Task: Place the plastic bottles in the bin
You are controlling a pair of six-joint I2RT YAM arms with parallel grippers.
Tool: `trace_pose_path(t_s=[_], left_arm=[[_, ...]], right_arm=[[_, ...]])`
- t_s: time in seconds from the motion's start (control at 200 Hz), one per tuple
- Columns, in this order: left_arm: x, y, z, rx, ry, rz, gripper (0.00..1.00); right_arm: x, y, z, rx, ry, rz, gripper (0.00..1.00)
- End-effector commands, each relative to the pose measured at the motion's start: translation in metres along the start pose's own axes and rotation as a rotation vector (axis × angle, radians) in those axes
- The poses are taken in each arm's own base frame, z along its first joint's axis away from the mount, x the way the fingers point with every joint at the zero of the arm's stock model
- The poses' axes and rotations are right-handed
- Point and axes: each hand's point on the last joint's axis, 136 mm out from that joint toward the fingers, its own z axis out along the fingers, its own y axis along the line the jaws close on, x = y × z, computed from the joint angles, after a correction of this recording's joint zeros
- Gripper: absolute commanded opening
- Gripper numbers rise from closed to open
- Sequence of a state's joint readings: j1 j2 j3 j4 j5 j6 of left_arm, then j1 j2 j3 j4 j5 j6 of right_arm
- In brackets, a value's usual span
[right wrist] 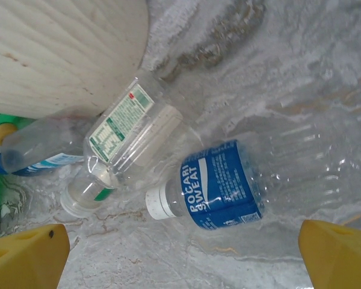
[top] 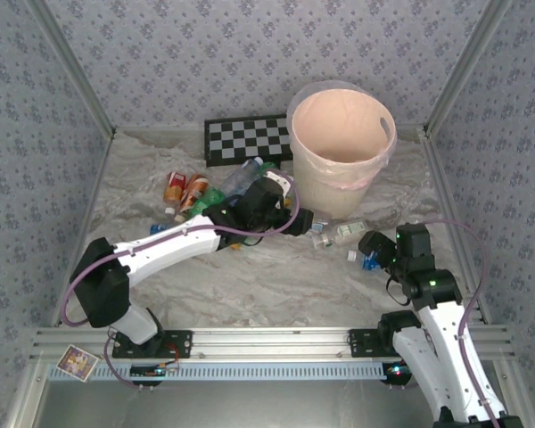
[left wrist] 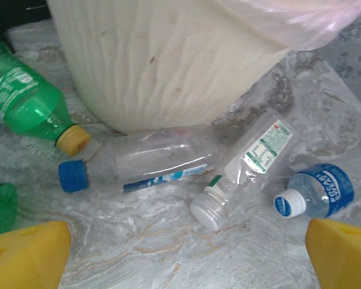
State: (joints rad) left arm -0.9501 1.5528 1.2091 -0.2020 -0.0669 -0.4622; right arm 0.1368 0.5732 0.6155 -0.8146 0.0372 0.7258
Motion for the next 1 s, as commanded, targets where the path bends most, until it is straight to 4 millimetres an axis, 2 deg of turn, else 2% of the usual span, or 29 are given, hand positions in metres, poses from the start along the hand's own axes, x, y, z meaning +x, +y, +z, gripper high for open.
trace_pose_path(t_s=[0.0, 0.165, 0.305, 0.525, 0.76, 0.995], left_arm=[[-0.011, -0.016, -0.012, 0.084, -0.030, 0.076, 1.00], [-0.003, -0.011, -0.016, 0.142, -0.060, 0.074, 1.00], [0.005, -0.011, -0.023, 0.184, -0.080, 0.090, 1.00], [0.014, -0.011, -0.023, 0.230, -0.124, 0.081, 1.00], [0.033, -0.006, -0.024, 0.251, -0.120, 0.071, 1.00], [0.030, -0.002, -0.036, 0.236, -0.163, 0.077, 1.00]], right_arm=[[0.013, -0.009, 0.007, 0.018, 0.037, 0.128, 0.99], [0.024, -0.020, 0.019, 0.054, 0.058, 0.236, 1.00], [0.024, -0.030, 0.024, 0.094, 0.041, 0.309, 1.00], [0.012, -0.041, 0.032, 0.123, 0.017, 0.423, 0.98], [0.005, -0.048, 0.056, 0.129, 0.066, 0.537, 0.96], [0.003, -0.057, 0.076, 0.170, 0.068, 0.571, 0.93]])
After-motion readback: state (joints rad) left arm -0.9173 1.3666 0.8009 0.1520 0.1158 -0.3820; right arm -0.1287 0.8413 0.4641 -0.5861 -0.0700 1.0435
